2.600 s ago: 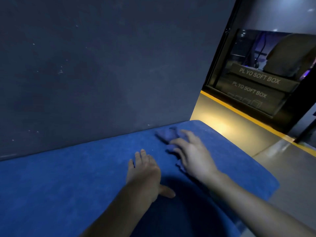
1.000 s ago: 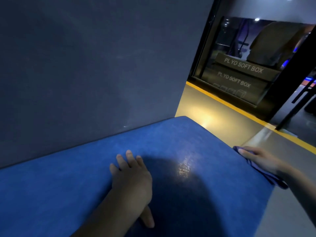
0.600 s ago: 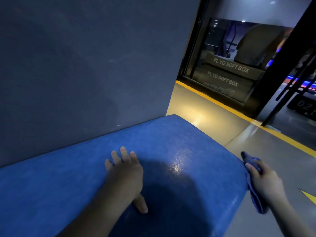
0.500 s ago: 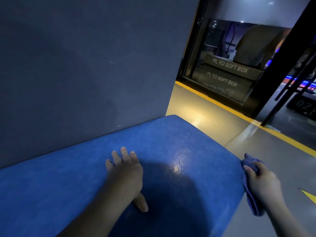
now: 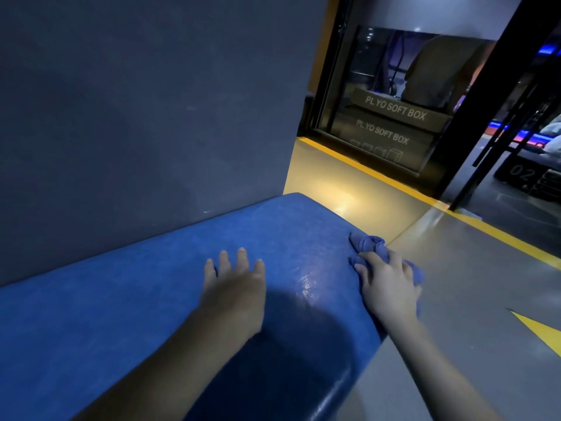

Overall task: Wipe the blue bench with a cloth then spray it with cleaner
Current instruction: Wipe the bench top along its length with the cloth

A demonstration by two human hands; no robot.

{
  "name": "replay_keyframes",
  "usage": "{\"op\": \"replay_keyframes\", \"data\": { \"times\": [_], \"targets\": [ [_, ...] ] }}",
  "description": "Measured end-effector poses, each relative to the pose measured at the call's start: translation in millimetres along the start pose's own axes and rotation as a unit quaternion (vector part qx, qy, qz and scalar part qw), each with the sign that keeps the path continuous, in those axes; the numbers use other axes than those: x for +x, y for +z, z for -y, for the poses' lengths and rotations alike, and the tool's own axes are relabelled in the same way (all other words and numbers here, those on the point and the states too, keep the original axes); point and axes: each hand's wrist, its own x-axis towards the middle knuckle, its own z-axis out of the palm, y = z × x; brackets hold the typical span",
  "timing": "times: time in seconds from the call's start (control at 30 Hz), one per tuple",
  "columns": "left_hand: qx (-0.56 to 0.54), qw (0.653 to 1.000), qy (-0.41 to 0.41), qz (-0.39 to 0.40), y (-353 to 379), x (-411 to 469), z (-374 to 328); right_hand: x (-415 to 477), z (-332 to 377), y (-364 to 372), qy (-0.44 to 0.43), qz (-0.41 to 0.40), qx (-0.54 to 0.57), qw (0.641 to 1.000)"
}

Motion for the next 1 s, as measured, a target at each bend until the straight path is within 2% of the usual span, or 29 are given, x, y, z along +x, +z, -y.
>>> {"op": "replay_keyframes", "data": {
  "times": [0.07,0.17,0.3,0.37,0.4,0.6,0.8,0.9,1.0],
  "targets": [
    [-0.061,0.997,0.031,0.043,3,-8,-3,-2,0,0,0.010,-0.008,0.000,1.000],
    [-0.056,0.995,0.044,0.063,11,-12,-9,-20,5,-1,0.002,-0.013,-0.015,1.000],
    [-0.042,0.997,0.044,0.051,15,-11,-10,-63,24,9,-0.136,-0.069,-0.030,0.988],
    [-0.047,0.997,0.050,0.045,17,-11,-7,-58,17,6,-0.147,-0.050,-0.010,0.988],
    [-0.049,0.997,0.054,0.041,17,-12,-6,-47,9,4,-0.132,-0.028,0.000,0.991],
    [-0.050,0.997,0.057,0.019,21,-14,-4,24,-28,1,0.001,-0.032,0.053,0.998],
    [-0.047,0.997,0.059,0.001,26,-14,-5,38,-39,3,0.154,-0.073,0.176,0.970],
    [-0.051,0.997,0.054,0.009,26,-13,-7,29,-36,4,0.172,-0.088,0.197,0.961],
    [-0.055,0.997,0.049,0.014,25,-12,-9,4,-27,6,0.145,-0.100,0.190,0.966]
  ]
}}
